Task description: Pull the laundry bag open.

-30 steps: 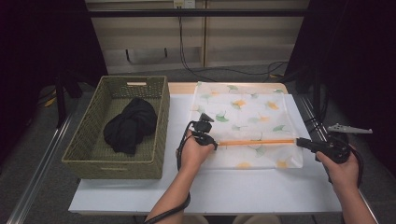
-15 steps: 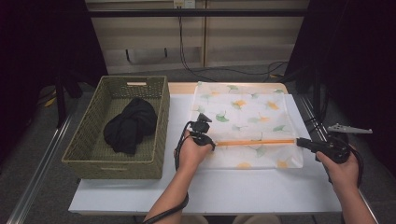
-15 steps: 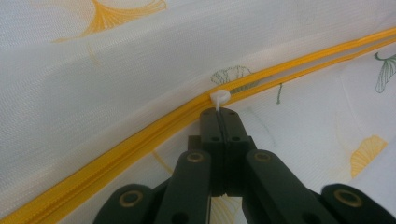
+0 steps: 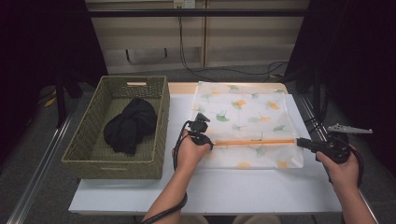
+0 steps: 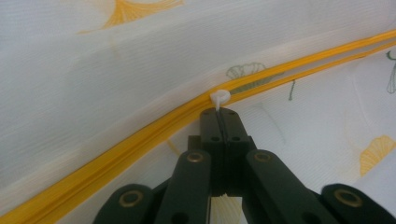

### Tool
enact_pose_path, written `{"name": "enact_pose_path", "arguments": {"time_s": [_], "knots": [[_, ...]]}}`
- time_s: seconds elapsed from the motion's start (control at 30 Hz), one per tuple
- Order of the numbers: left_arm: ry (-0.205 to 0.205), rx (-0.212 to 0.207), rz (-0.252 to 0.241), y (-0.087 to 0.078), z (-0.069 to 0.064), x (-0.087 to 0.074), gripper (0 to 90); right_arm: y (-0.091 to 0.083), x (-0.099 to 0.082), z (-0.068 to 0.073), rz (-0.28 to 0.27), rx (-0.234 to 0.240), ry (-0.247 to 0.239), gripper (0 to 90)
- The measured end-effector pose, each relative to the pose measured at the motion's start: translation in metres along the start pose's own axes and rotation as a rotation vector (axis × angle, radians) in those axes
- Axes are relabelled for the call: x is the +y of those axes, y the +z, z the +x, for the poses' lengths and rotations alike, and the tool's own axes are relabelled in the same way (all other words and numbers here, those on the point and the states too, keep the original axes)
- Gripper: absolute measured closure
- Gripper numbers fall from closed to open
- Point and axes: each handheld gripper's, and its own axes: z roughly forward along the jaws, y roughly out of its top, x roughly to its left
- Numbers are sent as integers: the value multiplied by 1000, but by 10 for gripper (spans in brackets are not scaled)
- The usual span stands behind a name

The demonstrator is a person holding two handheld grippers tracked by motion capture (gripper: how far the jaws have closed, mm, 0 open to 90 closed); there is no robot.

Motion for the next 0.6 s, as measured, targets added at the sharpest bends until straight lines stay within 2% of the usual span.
{"name": "enact_pose_path", "arguments": {"time_s": [0.37, 0.4, 0.43, 0.57, 0.6], "knots": [[1, 9, 6, -3, 5, -2, 900, -1, 0, -1, -4, 0, -3, 867], [0, 18, 7, -4, 5, -2, 900, -1, 0, -1, -3, -1, -1, 867], [-18, 15, -3, -4, 5, -3, 900, -2, 0, -1, -4, -2, -1, 867], [-7, 37, 6, -8, 10, -4, 900, -4, -1, -4, -8, -6, 4, 867], [-14, 30, 3, -8, 10, -4, 900, -4, -1, -4, -8, -7, 4, 867]]}}
